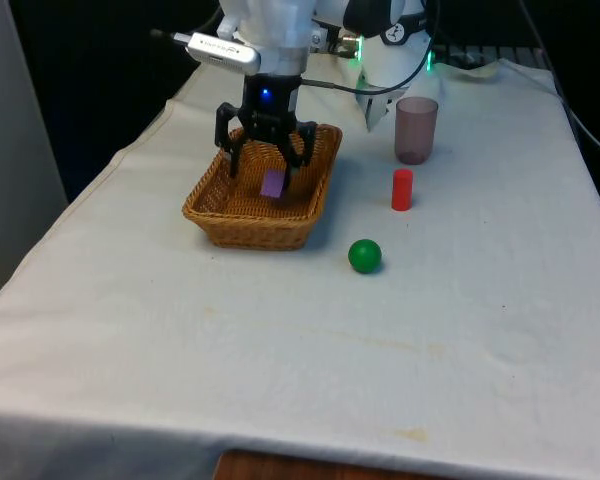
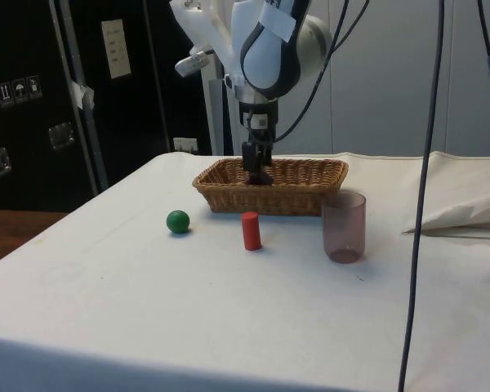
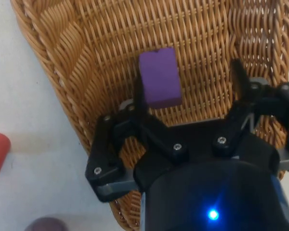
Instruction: Pick up the triangular block and place it into the basket.
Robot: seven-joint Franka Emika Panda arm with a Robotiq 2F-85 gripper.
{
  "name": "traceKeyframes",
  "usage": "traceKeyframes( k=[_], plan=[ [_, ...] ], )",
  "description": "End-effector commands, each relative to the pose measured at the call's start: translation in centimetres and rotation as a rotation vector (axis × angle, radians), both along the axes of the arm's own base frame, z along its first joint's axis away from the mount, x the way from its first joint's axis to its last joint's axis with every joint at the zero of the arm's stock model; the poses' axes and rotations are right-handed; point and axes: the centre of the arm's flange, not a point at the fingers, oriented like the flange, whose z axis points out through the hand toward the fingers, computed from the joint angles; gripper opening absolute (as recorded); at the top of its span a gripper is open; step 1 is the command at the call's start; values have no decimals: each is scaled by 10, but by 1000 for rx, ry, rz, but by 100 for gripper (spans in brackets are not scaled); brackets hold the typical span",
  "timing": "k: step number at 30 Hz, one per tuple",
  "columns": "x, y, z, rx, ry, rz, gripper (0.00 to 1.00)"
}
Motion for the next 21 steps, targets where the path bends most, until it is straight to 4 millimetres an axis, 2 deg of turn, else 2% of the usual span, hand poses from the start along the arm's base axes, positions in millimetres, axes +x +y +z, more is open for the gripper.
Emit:
traceKeyframes(
  k=[1,2,4,13,18,19,21],
  plan=[
    [0,0,0,0,0,0,93],
    [0,0,-1,-2,1,-2,93],
    [0,0,-1,-2,1,-2,100],
    [2,0,-1,1,1,0,100],
    [2,0,8,7,-4,1,100],
    [3,0,3,-1,-6,1,100],
    [3,0,13,9,-9,0,100]
  ],
)
